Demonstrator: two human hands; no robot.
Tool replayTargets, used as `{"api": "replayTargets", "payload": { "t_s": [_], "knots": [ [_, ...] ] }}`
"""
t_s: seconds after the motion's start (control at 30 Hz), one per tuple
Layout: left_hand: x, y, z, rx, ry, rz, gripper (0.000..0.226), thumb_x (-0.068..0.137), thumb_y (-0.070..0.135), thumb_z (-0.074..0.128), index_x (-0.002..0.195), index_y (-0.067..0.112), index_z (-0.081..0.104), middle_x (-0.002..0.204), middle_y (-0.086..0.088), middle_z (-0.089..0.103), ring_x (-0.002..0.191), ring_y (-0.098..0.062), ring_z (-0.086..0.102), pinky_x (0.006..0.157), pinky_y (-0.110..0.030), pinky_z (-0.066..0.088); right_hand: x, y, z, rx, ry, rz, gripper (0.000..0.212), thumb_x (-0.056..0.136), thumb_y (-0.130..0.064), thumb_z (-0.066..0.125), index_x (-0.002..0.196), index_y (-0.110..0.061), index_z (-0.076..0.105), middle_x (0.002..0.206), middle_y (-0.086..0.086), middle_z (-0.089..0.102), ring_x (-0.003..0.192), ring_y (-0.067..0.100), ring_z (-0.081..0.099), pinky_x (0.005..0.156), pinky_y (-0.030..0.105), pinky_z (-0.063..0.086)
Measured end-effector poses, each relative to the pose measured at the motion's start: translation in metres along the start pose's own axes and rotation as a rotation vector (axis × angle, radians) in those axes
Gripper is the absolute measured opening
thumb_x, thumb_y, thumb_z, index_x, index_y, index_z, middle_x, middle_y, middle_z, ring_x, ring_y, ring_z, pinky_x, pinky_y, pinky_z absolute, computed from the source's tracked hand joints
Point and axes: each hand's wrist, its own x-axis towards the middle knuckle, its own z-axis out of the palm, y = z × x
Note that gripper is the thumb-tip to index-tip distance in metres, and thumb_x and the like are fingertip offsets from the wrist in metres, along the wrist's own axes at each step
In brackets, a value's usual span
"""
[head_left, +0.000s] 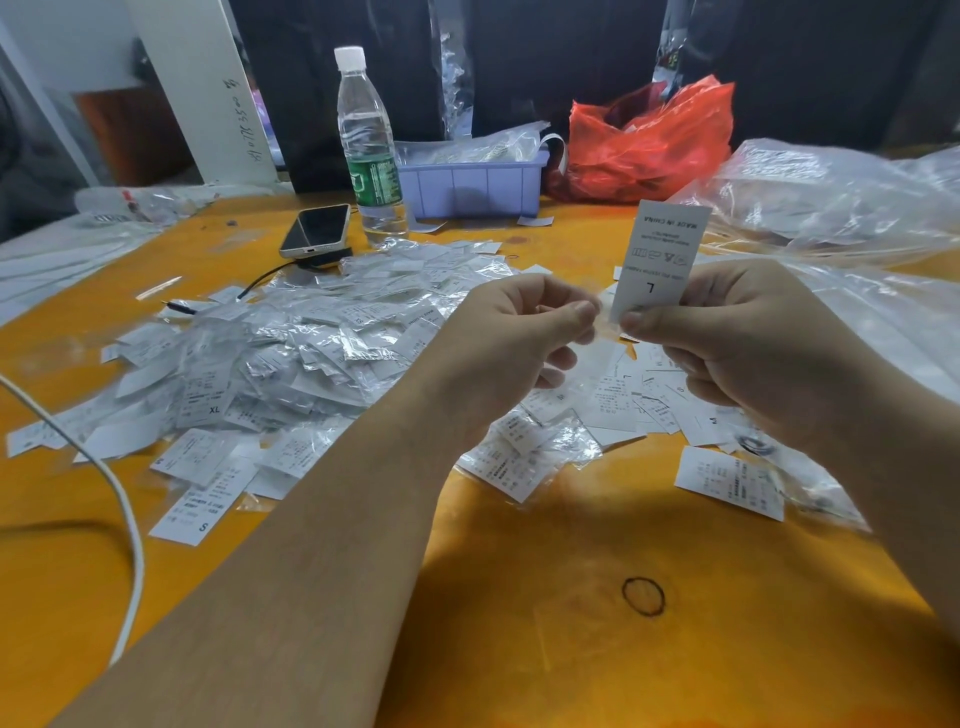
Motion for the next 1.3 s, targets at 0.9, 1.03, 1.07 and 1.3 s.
{"api": "replayTargets", "payload": {
  "t_s": [0.9,1.03,1.07,1.3],
  "knots": [
    [0.0007,0.0002,0.0022,0.062,-0.012,0.014,0.009,0.091,0.019,0.067,0.091,0.01,0.069,0.075,-0.001,0.055,0.06,-0.009,0.049,0.065,-0.029,0.048,0.0048,0.0019,-0.0051,0.118,-0.176,0.001,0.027,0.072,-0.023,0.071,0.096,-0.013,0.075,0.046,-0.004,0.029,0.038,0.007,0.02,0.035,0.017,0.023],
    [-0.0019,0.0009,0.0054,0.144,0.005,0.054,0.011,0.09,0.022,0.068,0.086,0.012,0.07,0.083,-0.018,0.06,0.072,-0.018,0.052,0.067,-0.034,0.046,0.0048,0.0038,-0.0052,0.113,-0.154,0.008,0.012,0.082,-0.014,0.069,0.092,-0.015,0.076,0.047,-0.002,0.028,0.039,0.008,0.02,0.035,0.018,0.022],
    [-0.0025,0.0007,0.0063,0.171,0.011,0.071,0.012,0.09,0.024,0.068,0.085,0.013,0.07,0.087,-0.022,0.062,0.073,-0.019,0.052,0.067,-0.037,0.046,0.0048,0.0039,-0.0051,0.113,-0.152,0.009,0.012,0.082,-0.014,0.069,0.091,-0.015,0.077,0.047,-0.002,0.027,0.039,0.008,0.02,0.035,0.018,0.022],
    [-0.0032,-0.0016,0.0064,0.25,0.039,0.118,0.011,0.089,0.017,0.067,0.079,0.015,0.068,0.07,-0.001,0.058,0.061,-0.012,0.05,0.06,-0.03,0.044,0.0027,-0.0024,-0.0088,0.131,-0.2,0.002,0.025,0.075,-0.03,0.069,0.095,-0.017,0.077,0.048,-0.002,0.027,0.041,0.01,0.017,0.037,0.018,0.019]
  ]
}}
